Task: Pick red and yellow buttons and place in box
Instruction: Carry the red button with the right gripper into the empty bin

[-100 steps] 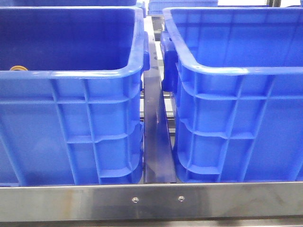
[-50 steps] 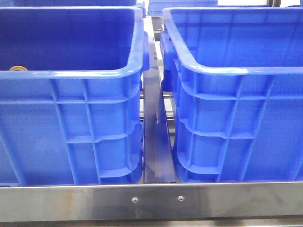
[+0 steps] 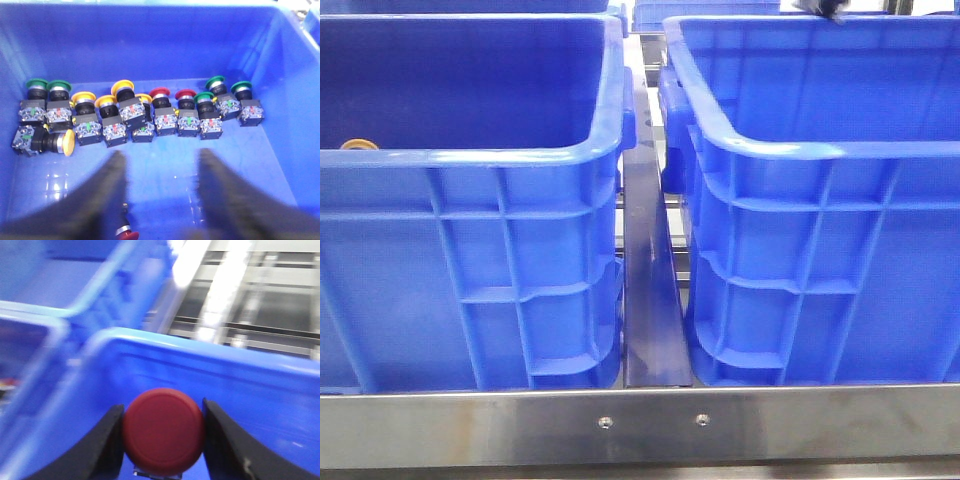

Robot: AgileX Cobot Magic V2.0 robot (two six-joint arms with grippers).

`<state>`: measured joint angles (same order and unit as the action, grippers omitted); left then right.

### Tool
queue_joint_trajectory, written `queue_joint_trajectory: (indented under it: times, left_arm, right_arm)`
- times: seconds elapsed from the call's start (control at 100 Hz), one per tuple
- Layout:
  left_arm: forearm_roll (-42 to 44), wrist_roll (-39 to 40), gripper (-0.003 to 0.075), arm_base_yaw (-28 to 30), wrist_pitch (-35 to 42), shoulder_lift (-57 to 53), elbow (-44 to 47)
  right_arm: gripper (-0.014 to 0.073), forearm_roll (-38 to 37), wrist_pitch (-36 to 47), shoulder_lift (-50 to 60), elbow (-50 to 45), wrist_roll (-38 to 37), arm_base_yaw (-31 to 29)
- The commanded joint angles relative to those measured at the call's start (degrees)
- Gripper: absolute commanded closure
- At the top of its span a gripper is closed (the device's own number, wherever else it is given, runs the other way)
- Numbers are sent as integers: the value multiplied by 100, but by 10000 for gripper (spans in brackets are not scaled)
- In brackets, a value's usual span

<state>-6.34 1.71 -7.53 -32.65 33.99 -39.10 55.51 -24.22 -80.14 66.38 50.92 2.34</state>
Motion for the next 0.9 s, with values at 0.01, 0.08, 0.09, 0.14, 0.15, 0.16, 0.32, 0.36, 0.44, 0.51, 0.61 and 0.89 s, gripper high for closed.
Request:
queue_joint_trajectory:
  times: [0.01,0.08,0.09,0.14,0.15,0.16,0.32,0.36,0.44,0.51,0.61,0.89]
  left_arm:
    - [-10,55,631,-2,480,-21,-138]
    - [-10,55,724,-2,480,-21,-138]
    - [-10,55,733,-2,480,-21,-138]
    - [-10,55,739,-2,490,-21,-138]
    - [-10,55,739,-2,490,-21,-138]
    - [-10,55,739,-2,490,-21,-138]
    - [-10,55,739,-2,490,-21,-138]
    - [-10,55,739,-2,490,-21,-138]
    - [-10,55,739,-2,490,-21,-138]
    - [-10,55,739,-2,490,-21,-138]
    - [-10,55,739,-2,490,-21,-138]
    - [-10,55,739,-2,490,-21,-138]
  right_arm:
    - [412,86,1063,123,-217,68,-47]
    - [412,91,1509,22,-463,68,-47]
    - [412,91,1550,8,-483,68,-47]
    - [412,91,1797,-111,-598,68,-47]
    - [412,91,1855,-127,-622,68,-47]
    - [412,91,1886,-142,-632,68,-39]
    - [412,91,2422,-562,-658,68,151]
    - [412,91,2629,-666,-658,68,229]
    - [412,91,2897,-869,-651,68,436]
    - [412,91,3095,-1056,-651,68,613]
    - [412,91,3429,-1315,-646,68,825]
    - [412,91,3953,-1675,-639,48,982]
